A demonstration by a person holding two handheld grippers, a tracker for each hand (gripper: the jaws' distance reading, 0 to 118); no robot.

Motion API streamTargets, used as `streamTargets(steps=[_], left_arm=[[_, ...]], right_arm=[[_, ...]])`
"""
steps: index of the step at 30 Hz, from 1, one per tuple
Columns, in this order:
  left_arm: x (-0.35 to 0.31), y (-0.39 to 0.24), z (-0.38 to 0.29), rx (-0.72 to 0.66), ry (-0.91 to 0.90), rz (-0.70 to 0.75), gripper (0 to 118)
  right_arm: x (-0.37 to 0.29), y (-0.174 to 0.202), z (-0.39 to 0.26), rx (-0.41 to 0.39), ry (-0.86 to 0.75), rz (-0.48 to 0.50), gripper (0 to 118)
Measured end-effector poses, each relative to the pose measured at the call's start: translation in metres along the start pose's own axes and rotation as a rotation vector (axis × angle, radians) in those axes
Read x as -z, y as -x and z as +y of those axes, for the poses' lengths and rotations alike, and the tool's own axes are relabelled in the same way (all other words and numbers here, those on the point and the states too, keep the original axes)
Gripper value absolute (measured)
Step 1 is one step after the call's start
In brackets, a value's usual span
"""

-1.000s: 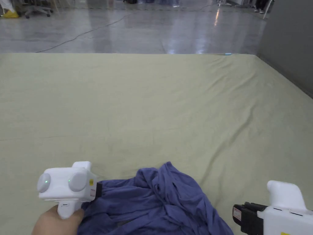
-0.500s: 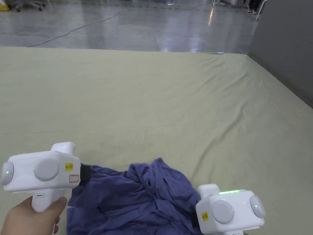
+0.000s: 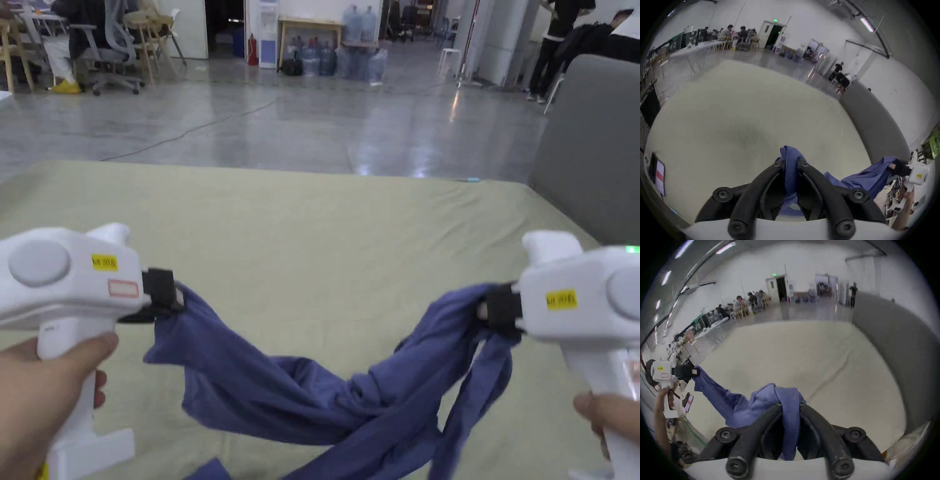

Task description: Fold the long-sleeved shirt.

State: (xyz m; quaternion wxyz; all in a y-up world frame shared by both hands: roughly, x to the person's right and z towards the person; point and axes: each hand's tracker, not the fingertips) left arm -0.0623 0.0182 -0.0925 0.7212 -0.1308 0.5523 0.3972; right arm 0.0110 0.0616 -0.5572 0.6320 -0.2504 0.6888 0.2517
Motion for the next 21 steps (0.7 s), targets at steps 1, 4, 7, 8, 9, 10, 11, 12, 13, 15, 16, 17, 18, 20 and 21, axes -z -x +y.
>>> streamTargets(steps=[1, 4, 7, 8, 9, 10, 11, 12, 13, 15, 16, 17, 18, 20, 21], left_arm=[[-0.011, -0.007, 0.018, 0.009, -0.033, 0.008, 6], [-0.031, -0.010, 0.080, 0.050, -0.084, 0.020, 6], [-0.051, -0.013, 0.144, 0.032, -0.140, 0.022, 6], [-0.055, -0.014, 0.165, 0.035, -0.171, 0.042, 6], [-0.058, -0.017, 0.183, 0.044, -0.189, 0.068, 6], [-0.060, -0.020, 0.202, 0.048, -0.203, 0.117, 6], [-0.064, -0.030, 0.210, 0.054, -0.219, 0.139, 6], [-0.064, -0.032, 0.224, 0.061, -0.226, 0.128, 6], [-0.061, -0.034, 0.240, 0.058, -0.228, 0.124, 6], [-0.054, -0.039, 0.261, 0.047, -0.241, 0.127, 6], [-0.051, -0.042, 0.269, 0.049, -0.239, 0.126, 6], [-0.045, -0.045, 0.276, 0.058, -0.244, 0.119, 6], [-0.041, -0.048, 0.281, 0.061, -0.248, 0.117, 6], [-0.025, -0.049, 0.286, 0.046, -0.255, 0.099, 6], [-0.019, -0.048, 0.287, 0.030, -0.249, 0.093, 6]], right_arm=[[-0.007, 0.003, 0.025, -0.050, -0.032, -0.032, 3], [-0.024, 0.007, 0.095, -0.138, -0.108, -0.104, 3], [-0.029, 0.006, 0.163, -0.179, -0.126, -0.161, 3], [-0.029, 0.006, 0.184, -0.180, -0.124, -0.188, 3], [-0.028, 0.005, 0.202, -0.177, -0.132, -0.200, 3], [-0.026, 0.002, 0.221, -0.169, -0.129, -0.213, 3], [-0.024, -0.001, 0.241, -0.153, -0.127, -0.229, 3], [-0.021, -0.002, 0.255, -0.147, -0.125, -0.230, 3], [-0.018, -0.004, 0.273, -0.137, -0.123, -0.233, 3], [-0.029, 0.000, 0.281, -0.126, -0.125, -0.235, 3], [-0.026, 0.001, 0.289, -0.128, -0.122, -0.246, 3], [-0.022, 0.002, 0.299, -0.136, -0.123, -0.273, 3], [-0.015, -0.001, 0.306, -0.138, -0.115, -0.290, 3], [-0.004, -0.007, 0.315, -0.111, -0.088, -0.305, 3], [0.002, -0.010, 0.316, -0.082, -0.067, -0.314, 3]])
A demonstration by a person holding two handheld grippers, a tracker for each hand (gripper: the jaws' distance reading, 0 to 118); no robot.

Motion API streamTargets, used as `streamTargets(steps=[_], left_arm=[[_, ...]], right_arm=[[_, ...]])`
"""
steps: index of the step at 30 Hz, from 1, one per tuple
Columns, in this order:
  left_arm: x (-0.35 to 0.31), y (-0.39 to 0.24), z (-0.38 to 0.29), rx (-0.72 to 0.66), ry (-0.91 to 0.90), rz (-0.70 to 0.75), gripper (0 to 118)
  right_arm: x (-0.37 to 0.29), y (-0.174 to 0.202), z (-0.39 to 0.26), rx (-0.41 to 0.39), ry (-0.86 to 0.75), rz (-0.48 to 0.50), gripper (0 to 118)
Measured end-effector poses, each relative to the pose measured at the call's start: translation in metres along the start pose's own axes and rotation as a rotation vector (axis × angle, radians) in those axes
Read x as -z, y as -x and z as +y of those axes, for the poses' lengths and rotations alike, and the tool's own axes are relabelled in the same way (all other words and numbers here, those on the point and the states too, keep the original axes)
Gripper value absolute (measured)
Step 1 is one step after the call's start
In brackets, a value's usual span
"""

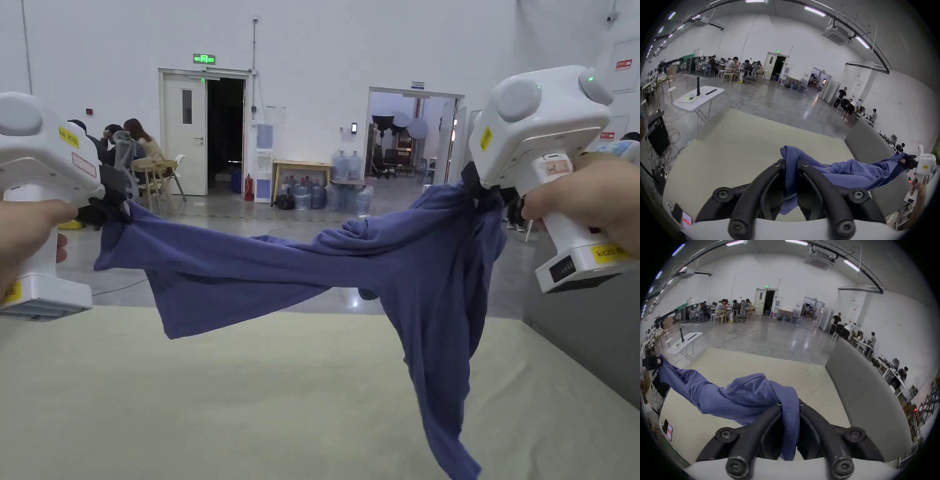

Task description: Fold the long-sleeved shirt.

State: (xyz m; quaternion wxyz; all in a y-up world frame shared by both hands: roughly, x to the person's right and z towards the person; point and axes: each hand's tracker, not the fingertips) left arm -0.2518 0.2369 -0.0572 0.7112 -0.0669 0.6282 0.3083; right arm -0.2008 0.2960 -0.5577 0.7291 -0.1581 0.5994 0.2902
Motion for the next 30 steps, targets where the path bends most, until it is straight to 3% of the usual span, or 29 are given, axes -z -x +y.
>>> streamTargets(steps=[2, 7, 13, 16, 17, 20, 24, 30], left_arm=[[0.020, 0.005, -0.008, -0.061, 0.035, -0.014, 6], [0.083, 0.032, -0.061, -0.028, 0.179, 0.048, 6], [0.161, 0.086, -0.185, -0.042, 0.408, 0.118, 6], [0.183, 0.114, -0.256, -0.060, 0.532, 0.136, 6], [0.185, 0.123, -0.279, -0.073, 0.566, 0.132, 6], [0.174, 0.142, -0.333, -0.078, 0.631, 0.118, 6], [0.114, 0.144, -0.375, 0.052, 0.640, 0.096, 6], [0.043, 0.169, -0.434, 0.055, 0.709, 0.055, 6]], right_arm=[[0.026, -0.003, -0.004, 0.022, 0.029, 0.009, 3], [0.096, 0.011, -0.058, 0.025, 0.186, 0.060, 3], [0.194, 0.054, -0.194, -0.014, 0.378, 0.138, 3], [0.229, 0.073, -0.272, 0.001, 0.562, 0.119, 3], [0.225, 0.079, -0.300, 0.025, 0.570, 0.134, 3], [0.211, 0.088, -0.356, -0.039, 0.520, 0.196, 3], [0.182, 0.081, -0.416, -0.127, 0.497, 0.198, 3], [0.116, 0.060, -0.504, -0.071, 0.529, 0.267, 3]])
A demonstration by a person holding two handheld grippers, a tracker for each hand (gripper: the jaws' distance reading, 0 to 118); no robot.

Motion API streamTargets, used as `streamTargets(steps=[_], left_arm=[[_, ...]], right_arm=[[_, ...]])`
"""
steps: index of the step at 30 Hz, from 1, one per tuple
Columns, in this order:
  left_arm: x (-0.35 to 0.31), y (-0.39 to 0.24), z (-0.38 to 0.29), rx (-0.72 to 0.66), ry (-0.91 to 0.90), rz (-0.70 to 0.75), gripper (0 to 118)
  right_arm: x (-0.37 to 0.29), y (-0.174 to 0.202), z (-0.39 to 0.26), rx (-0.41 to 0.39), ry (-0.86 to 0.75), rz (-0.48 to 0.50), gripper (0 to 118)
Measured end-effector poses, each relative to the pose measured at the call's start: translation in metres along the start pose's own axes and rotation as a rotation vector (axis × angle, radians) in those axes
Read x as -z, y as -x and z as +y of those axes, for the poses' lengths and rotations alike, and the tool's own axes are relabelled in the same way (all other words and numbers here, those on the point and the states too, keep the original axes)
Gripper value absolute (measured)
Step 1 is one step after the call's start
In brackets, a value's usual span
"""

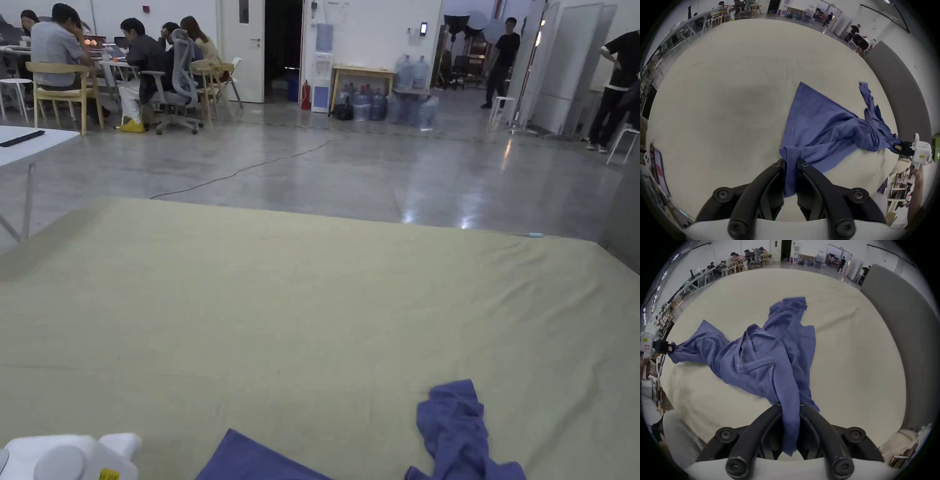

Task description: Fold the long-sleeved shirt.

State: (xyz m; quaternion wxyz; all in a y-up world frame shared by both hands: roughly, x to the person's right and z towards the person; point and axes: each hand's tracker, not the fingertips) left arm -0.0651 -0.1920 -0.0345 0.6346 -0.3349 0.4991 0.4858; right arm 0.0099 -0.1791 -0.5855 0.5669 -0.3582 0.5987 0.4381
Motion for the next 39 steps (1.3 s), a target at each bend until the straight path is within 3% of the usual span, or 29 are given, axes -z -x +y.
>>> streamTargets(steps=[2, 5, 8, 14, 15, 16, 17, 18, 19, 20, 22, 24, 26, 27, 28, 29, 30, 31, 34, 35, 37, 38, 39], left_arm=[[-0.001, 0.003, -0.027, 0.008, 0.012, -0.004, 6], [0.001, 0.004, -0.066, 0.016, 0.051, -0.003, 6], [0.020, 0.013, -0.088, -0.008, 0.084, 0.006, 6], [0.026, 0.013, -0.092, -0.108, 0.034, -0.013, 6], [0.020, 0.010, -0.092, -0.102, 0.032, -0.001, 8], [0.007, 0.002, -0.093, -0.092, 0.025, 0.013, 17], [-0.007, -0.004, -0.094, -0.081, -0.007, 0.030, 39], [-0.023, -0.008, -0.095, -0.049, -0.055, 0.028, 81], [-0.035, -0.011, -0.098, -0.032, -0.090, 0.018, 107], [-0.048, -0.012, -0.100, -0.014, -0.133, 0.012, 118], [-0.066, -0.019, -0.109, -0.015, -0.165, 0.013, 118], [-0.079, -0.029, -0.125, -0.020, -0.149, -0.001, 118], [-0.076, -0.039, -0.144, -0.021, -0.046, -0.078, 113], [-0.075, -0.044, -0.154, -0.021, -0.055, -0.076, 81], [-0.066, -0.043, -0.155, -0.021, -0.064, -0.065, 37], [-0.058, -0.049, -0.160, -0.011, -0.053, -0.041, 0], [-0.053, -0.051, -0.160, -0.018, -0.041, -0.012, 0], [-0.047, -0.053, -0.154, -0.024, -0.039, -0.015, 0], [-0.038, -0.059, -0.116, -0.103, -0.094, -0.093, 0], [-0.035, -0.061, -0.095, -0.117, -0.128, -0.104, 6], [-0.024, -0.067, -0.053, -0.092, -0.176, -0.044, 99], [-0.015, -0.071, -0.035, -0.070, -0.179, -0.023, 118], [0.000, -0.073, -0.015, -0.031, -0.157, -0.005, 117]], right_arm=[[0.004, 0.000, -0.030, 0.023, 0.012, 0.043, 3], [0.015, 0.006, -0.070, 0.025, 0.031, 0.030, 3], [0.028, 0.011, -0.093, 0.102, 0.080, 0.070, 3], [0.028, 0.019, -0.081, 0.126, 0.095, 0.030, 6], [0.024, 0.012, -0.075, 0.157, 0.111, 0.030, 12], [0.015, 0.009, -0.072, 0.175, 0.118, 0.046, 20], [-0.001, 0.009, -0.067, 0.154, 0.106, 0.049, 40], [-0.025, 0.011, -0.066, 0.128, 0.032, 0.029, 80], [-0.044, 0.011, -0.068, 0.112, -0.026, 0.006, 101], [-0.071, 0.013, -0.070, 0.098, -0.118, -0.018, 105], [-0.104, 0.016, -0.074, 0.099, -0.193, -0.006, 105], [-0.124, 0.018, -0.084, 0.151, -0.218, 0.056, 105], [-0.131, 0.023, -0.100, 0.243, -0.218, 0.147, 97], [-0.121, 0.023, -0.106, 0.266, -0.226, 0.189, 64], [-0.118, 0.027, -0.113, 0.297, -0.222, 0.215, 16], [-0.111, 0.032, -0.118, 0.330, -0.202, 0.225, 0], [-0.103, 0.035, -0.123, 0.386, -0.185, 0.259, 0], [-0.110, 0.046, -0.121, 0.336, -0.182, 0.230, 0], [-0.100, 0.052, -0.122, 0.329, -0.110, 0.286, 0], [-0.087, 0.049, -0.121, 0.324, -0.105, 0.289, 0], [-0.090, 0.048, -0.118, 0.289, -0.115, 0.277, 0], [-0.092, 0.048, -0.117, 0.275, -0.123, 0.267, 0], [-0.092, 0.051, -0.112, 0.275, -0.134, 0.249, 0]])
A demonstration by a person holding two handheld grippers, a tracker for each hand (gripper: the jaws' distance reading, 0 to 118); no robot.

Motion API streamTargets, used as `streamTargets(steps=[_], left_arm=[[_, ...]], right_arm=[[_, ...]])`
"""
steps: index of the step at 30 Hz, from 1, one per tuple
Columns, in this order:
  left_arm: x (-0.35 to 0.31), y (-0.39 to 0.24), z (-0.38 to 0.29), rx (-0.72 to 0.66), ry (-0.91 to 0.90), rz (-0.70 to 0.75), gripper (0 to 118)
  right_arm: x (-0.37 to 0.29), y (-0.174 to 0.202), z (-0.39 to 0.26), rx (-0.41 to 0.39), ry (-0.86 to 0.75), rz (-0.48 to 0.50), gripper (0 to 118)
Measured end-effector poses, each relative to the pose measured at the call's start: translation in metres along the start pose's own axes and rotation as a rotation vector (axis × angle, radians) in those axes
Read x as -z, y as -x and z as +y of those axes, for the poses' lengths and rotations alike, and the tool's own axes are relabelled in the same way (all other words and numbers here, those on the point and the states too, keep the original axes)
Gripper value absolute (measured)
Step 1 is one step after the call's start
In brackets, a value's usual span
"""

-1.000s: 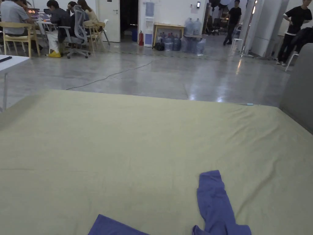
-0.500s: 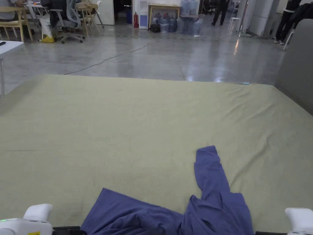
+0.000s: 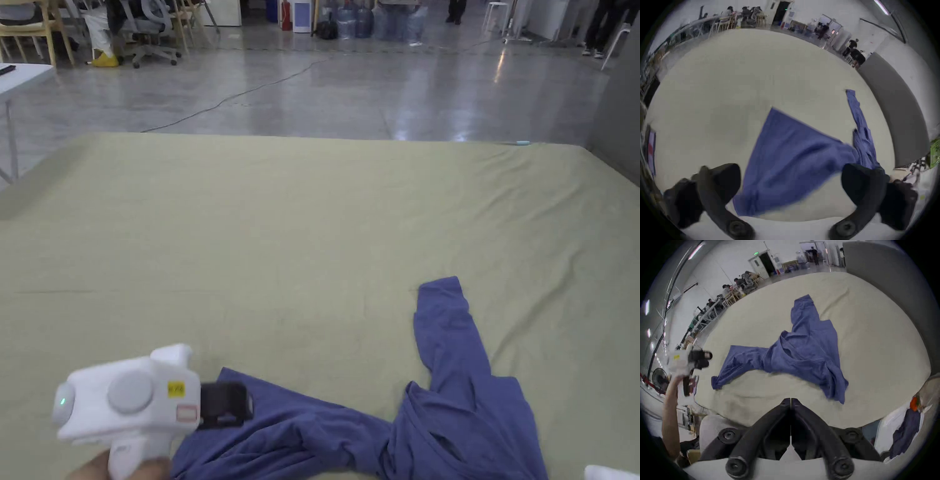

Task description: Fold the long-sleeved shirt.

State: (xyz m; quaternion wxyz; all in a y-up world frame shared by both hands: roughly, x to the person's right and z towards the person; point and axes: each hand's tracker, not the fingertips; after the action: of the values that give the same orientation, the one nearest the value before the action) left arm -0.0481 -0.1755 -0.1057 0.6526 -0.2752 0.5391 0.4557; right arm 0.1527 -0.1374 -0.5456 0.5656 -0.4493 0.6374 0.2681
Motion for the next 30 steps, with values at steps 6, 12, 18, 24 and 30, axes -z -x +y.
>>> streamTargets(steps=[6, 12, 18, 24, 30], left_arm=[[0.113, 0.008, 0.067, 0.024, 0.113, 0.105, 114], [0.114, -0.011, 0.053, 0.152, 0.140, 0.202, 62], [0.083, 0.000, 0.064, 0.088, 0.113, 0.084, 0], [0.033, -0.012, 0.062, 0.110, 0.048, 0.044, 0], [-0.013, -0.011, 0.080, 0.098, -0.021, -0.009, 0]], right_arm=[[0.009, -0.023, 0.001, 0.012, 0.029, -0.092, 0], [0.014, -0.044, 0.001, 0.045, 0.056, -0.134, 0], [0.029, -0.072, 0.030, 0.031, 0.029, -0.162, 117], [0.086, -0.068, 0.053, 0.006, 0.122, -0.172, 61], [0.094, -0.063, 0.063, 0.027, 0.196, -0.176, 4]])
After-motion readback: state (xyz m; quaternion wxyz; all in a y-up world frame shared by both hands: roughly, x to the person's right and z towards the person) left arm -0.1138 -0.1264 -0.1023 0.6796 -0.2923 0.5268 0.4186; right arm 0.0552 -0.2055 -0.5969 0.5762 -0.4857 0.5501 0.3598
